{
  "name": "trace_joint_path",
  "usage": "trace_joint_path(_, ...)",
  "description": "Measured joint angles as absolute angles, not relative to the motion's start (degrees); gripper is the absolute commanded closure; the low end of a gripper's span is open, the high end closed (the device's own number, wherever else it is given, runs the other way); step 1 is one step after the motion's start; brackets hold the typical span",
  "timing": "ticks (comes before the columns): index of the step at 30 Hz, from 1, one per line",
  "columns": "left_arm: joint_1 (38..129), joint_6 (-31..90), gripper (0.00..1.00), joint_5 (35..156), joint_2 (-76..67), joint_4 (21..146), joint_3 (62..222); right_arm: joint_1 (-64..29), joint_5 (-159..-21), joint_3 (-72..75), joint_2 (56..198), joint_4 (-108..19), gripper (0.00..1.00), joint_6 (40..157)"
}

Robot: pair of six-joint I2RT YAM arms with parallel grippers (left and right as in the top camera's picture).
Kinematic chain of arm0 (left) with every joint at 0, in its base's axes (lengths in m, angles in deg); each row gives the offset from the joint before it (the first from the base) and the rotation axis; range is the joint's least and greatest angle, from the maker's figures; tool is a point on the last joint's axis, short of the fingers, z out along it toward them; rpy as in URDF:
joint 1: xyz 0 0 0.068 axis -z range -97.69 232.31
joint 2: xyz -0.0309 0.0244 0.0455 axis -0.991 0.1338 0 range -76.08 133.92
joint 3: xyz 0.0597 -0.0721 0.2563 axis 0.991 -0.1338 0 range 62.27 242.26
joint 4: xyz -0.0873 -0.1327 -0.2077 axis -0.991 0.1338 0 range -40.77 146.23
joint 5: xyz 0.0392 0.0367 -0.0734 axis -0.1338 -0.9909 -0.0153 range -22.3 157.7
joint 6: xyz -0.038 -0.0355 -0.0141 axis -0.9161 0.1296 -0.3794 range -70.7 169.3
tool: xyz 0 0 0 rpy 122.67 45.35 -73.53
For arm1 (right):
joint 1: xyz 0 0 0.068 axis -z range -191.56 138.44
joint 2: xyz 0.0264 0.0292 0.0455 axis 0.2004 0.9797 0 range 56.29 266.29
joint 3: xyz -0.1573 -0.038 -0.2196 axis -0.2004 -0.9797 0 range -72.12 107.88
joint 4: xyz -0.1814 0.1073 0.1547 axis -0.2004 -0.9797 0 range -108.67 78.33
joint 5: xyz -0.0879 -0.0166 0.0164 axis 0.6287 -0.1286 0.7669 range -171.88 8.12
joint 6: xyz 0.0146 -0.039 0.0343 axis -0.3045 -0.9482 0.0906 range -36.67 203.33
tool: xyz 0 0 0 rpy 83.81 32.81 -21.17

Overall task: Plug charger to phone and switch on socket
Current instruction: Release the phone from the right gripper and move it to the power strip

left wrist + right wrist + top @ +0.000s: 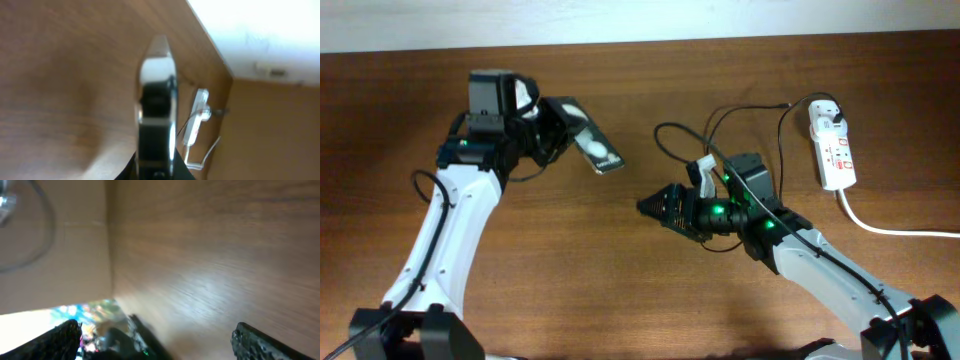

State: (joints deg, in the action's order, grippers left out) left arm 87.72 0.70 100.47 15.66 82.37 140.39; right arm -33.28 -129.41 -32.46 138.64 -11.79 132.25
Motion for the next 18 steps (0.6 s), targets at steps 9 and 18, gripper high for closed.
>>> trace_joint_path(9,89.0,24.7,1.0,109.3,16.4,100.7,147.6,-24.6,-115.6,-32.5,115.1,-47.6,0.01,118.5)
trace_joint_path(18,100.9,31.8,1.0,111.9,16.4,102.8,147.7,-24.4,-103.5,-32.5,94.8,-65.5,0.01,117.3)
